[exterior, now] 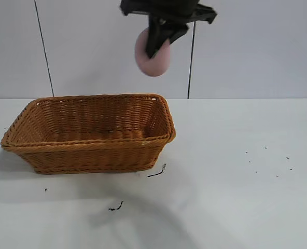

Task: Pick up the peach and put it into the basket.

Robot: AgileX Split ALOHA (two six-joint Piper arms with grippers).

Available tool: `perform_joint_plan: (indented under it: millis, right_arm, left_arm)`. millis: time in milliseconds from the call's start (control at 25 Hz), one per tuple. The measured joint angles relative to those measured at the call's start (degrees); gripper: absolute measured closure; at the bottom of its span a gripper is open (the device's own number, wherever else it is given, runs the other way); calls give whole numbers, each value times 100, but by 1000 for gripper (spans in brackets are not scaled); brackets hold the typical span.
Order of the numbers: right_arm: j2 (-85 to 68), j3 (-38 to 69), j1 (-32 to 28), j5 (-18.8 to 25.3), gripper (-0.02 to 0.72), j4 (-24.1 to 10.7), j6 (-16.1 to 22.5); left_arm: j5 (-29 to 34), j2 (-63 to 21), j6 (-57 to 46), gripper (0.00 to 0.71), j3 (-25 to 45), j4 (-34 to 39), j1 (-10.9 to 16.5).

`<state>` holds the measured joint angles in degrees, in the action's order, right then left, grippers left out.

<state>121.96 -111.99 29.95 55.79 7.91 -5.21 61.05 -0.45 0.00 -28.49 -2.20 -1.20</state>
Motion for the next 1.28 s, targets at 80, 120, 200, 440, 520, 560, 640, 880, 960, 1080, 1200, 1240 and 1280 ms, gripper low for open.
perform_joint_plan:
  millis: [80,120,200,440,520,560,640,880,960,1080,1200,1240,1280]
  right_arm:
    - [264,-1,153,-281,713,2,6]
    - [402,-1,206,-444,713,2,11]
    - [668,-1,262,-704,713,2,11]
    - [1329,-1,282,-962,707,-4,-9]
    - [1413,-1,282,-964,654,-4,-9]
    - [1433,-1,282,-964,605,-4,-9]
    - [1438,-6,282,-964,418,1,-9]
    - [1438,-476,282,-702,36,14,-13]
    - [1438,-861,282,-370,20,8,-13]
    - [1438,-1580,282,177,16,-11,-15]
    - [1433,-2288,282,604,16,-168,-10]
    - [1433,-2448,282,711,16,-247,2]
    - [1428,-2611,271,802,16,-326,21]
  left_arm:
    - [0,0,0,17,0,0,0]
    - [0,0,0,17,0,0,0]
    - [0,0,0,17,0,0,0]
    - [0,0,0,17,0,0,0]
    - [0,0,0,17,0,0,0]
    - [0,0,0,17,0,0,0]
    - [0,0,0,17,0,0,0]
    - [0,0,0,17,0,0,0]
    - [0,0,0,17,0,0,0]
    - [0,0,0,17,0,0,0]
    - [0,0,0,17,0,0,0]
    - [0,0,0,17,0,0,0]
    - [0,0,0,17,0,0,0]
